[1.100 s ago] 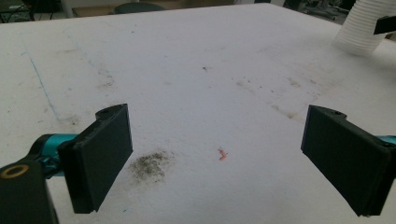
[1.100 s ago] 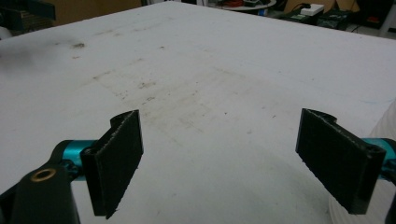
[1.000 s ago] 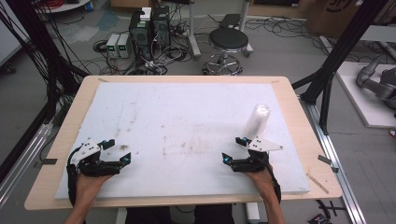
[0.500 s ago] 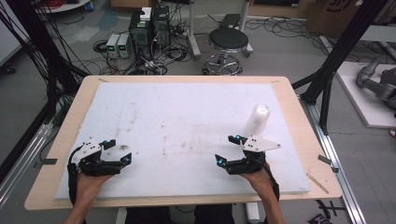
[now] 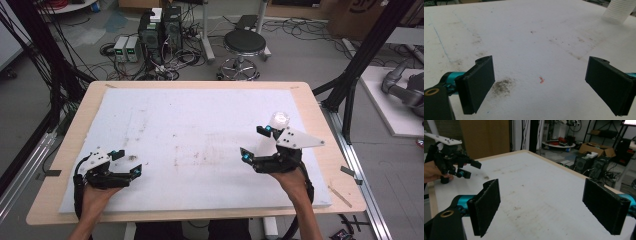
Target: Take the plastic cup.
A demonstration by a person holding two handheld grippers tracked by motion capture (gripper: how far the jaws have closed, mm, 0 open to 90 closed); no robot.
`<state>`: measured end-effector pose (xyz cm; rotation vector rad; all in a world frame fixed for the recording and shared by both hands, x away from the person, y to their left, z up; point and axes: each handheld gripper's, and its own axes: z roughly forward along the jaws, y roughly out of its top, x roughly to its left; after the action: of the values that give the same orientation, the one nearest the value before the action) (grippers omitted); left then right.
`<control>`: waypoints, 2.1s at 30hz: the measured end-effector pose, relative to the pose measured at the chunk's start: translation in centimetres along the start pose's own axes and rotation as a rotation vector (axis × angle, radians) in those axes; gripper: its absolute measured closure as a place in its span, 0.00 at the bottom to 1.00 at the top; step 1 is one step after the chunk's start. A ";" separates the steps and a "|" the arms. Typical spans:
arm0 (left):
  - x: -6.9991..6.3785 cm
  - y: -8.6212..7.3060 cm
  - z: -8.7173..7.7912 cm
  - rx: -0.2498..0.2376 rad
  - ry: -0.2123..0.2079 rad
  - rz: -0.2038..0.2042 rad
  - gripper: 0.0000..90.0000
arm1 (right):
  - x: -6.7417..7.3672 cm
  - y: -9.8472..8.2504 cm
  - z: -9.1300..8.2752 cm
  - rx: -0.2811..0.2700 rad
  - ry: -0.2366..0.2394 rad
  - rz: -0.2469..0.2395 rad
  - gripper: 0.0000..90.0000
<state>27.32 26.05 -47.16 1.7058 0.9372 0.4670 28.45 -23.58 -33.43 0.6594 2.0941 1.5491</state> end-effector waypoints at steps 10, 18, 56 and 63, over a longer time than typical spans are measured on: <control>0.1 0.0 0.0 -0.001 -0.005 -0.002 0.10 | -1.6 2.8 -0.7 -0.015 -0.029 -0.018 0.16; 0.1 0.0 0.0 -0.001 -0.007 -0.006 0.10 | -2.9 4.0 -1.1 0.002 -0.035 -0.025 0.16; 0.2 0.0 0.1 0.011 -0.020 -0.019 0.10 | -11.8 5.7 -3.1 0.358 -0.008 0.027 0.17; 0.3 0.0 0.1 0.013 -0.024 -0.021 0.10 | -12.2 4.7 -1.8 0.463 0.022 0.025 0.17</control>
<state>27.60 26.19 -47.20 1.7088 0.9416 0.4266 37.48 -31.25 -27.54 0.8262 2.4933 1.0856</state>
